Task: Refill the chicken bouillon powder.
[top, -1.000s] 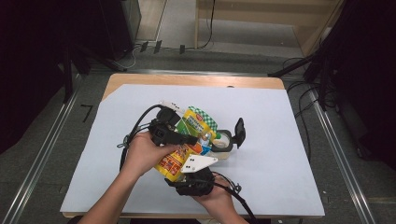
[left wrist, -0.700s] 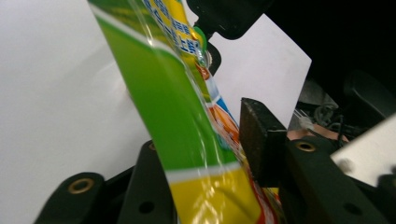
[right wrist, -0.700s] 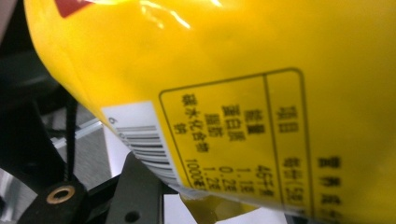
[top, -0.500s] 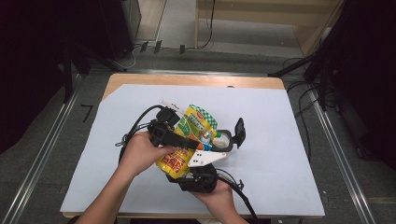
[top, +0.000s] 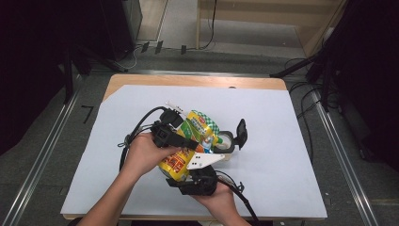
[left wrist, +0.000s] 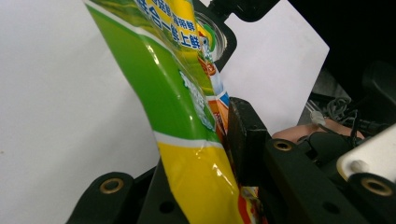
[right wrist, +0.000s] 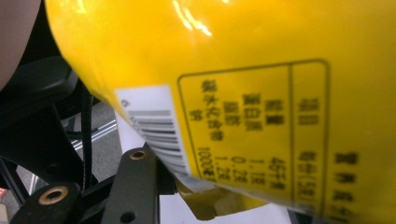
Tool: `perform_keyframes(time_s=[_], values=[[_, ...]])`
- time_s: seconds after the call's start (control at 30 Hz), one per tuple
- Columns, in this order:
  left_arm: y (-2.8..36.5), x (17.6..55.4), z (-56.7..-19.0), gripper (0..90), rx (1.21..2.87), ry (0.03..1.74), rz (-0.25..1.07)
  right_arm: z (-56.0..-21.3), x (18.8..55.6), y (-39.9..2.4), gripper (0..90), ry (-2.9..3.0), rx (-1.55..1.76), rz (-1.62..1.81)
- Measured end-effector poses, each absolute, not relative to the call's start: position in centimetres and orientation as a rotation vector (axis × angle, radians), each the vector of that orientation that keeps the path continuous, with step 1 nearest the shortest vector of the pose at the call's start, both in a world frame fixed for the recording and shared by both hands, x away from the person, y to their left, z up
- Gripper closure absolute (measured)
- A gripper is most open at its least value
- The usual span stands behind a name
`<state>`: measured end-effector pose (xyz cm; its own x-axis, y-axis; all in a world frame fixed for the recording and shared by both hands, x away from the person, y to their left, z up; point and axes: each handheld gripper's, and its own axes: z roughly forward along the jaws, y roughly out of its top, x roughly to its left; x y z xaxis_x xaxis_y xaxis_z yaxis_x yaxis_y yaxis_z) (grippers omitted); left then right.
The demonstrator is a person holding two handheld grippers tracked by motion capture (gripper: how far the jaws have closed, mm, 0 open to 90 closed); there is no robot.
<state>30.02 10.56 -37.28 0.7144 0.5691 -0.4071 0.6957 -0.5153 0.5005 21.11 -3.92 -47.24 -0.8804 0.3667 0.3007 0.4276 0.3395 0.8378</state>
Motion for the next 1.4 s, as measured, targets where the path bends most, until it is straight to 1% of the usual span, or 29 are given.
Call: perform_keyframes(time_s=[0.3,0.37,0.4,0.43,0.47,0.5,0.6,0.7,0.8,0.97,1.07,1.1,1.2,1.3,1.4], values=[[10.4,30.6,-36.6,80.5,2.283,0.967,-0.271,-46.6,20.9,-3.6,52.0,-2.608,-0.657,-1.607],[10.3,30.8,-36.6,80.5,2.284,0.976,-0.287,-46.5,20.8,-3.6,52.0,-2.636,-0.647,-1.594],[10.2,31.0,-36.6,80.5,2.288,0.977,-0.294,-46.5,20.8,-3.6,52.4,-2.643,-0.647,-1.594],[10.1,31.1,-36.6,80.4,2.292,0.980,-0.308,-46.5,20.8,-3.6,55.4,-2.652,-0.649,-1.593],[10.1,31.2,-36.6,80.5,2.292,0.974,-0.326,-46.4,20.8,-3.6,60.9,-2.669,-0.654,-1.587],[10.0,31.3,-36.6,80.5,2.285,0.977,-0.334,-46.4,20.8,-3.7,62.5,-2.678,-0.664,-1.584],[9.8,31.5,-36.6,79.9,2.269,0.978,-0.347,-46.3,20.9,-3.8,63.2,-2.673,-0.688,-1.592],[10.0,31.6,-36.4,75.0,2.225,0.975,-0.382,-46.3,20.9,-3.9,64.6,-2.635,-0.711,-1.615],[10.2,31.6,-36.5,66.8,2.164,0.973,-0.427,-46.3,21.0,-4.1,65.4,-2.587,-0.721,-1.647],[10.4,31.4,-36.6,66.9,2.144,0.973,-0.432,-46.5,21.1,-4.2,65.7,-2.527,-0.740,-1.662],[10.3,31.2,-36.7,71.8,2.182,0.955,-0.381,-46.7,21.2,-4.2,65.7,-2.494,-0.756,-1.658],[10.3,31.1,-36.6,75.4,2.197,0.946,-0.369,-46.7,21.2,-4.2,65.8,-2.491,-0.758,-1.656],[10.2,31.0,-36.5,79.7,2.220,0.943,-0.345,-46.6,21.1,-4.2,66.3,-2.503,-0.761,-1.657],[10.1,31.0,-36.3,79.8,2.225,0.935,-0.338,-46.5,21.2,-4.2,66.5,-2.506,-0.759,-1.662],[10.2,31.2,-36.4,76.5,2.219,0.952,-0.365,-46.5,21.2,-4.2,66.6,-2.490,-0.748,-1.662]])
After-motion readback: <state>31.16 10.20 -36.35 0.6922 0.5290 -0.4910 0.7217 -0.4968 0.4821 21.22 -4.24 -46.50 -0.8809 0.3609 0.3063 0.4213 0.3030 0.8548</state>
